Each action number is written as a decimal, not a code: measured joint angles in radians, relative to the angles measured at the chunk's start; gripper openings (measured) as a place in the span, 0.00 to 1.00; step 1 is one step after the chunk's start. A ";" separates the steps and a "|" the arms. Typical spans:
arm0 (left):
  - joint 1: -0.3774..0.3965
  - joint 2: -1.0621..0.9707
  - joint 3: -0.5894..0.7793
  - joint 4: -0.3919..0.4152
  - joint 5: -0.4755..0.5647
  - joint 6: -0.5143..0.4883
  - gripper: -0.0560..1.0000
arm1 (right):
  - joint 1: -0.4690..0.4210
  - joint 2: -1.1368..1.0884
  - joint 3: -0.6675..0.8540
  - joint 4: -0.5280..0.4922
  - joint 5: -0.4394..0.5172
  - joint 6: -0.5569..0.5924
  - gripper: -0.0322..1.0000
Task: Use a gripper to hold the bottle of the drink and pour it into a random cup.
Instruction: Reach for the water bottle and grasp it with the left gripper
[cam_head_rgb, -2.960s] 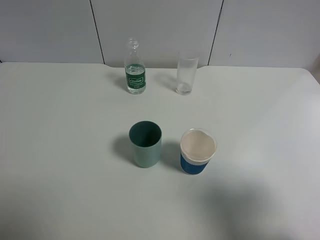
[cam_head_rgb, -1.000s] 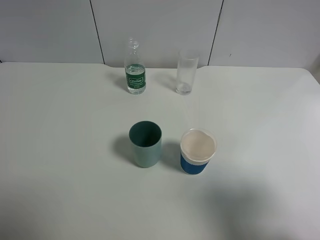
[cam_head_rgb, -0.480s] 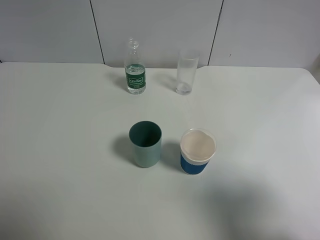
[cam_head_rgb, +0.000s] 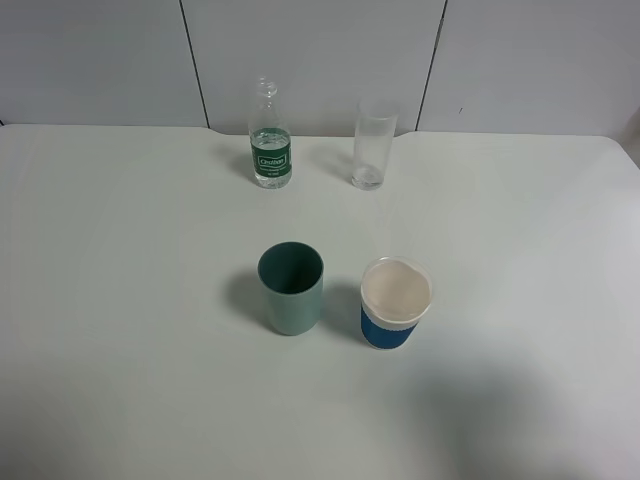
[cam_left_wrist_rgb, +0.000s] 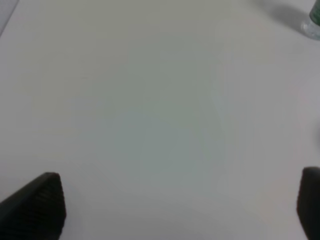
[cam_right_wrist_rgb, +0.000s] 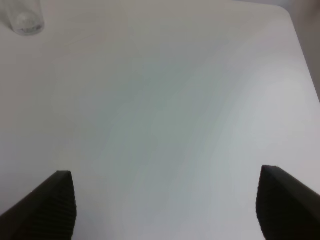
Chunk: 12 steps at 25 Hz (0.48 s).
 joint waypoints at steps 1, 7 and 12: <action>0.000 0.001 0.000 0.000 0.000 0.000 0.93 | 0.000 0.000 0.000 0.000 0.000 0.000 0.75; 0.000 0.090 -0.019 0.000 -0.035 0.000 0.93 | 0.000 0.000 0.000 0.000 0.000 0.000 0.75; 0.000 0.252 -0.066 -0.002 -0.133 0.081 0.91 | 0.000 0.000 0.000 0.000 0.000 0.000 0.75</action>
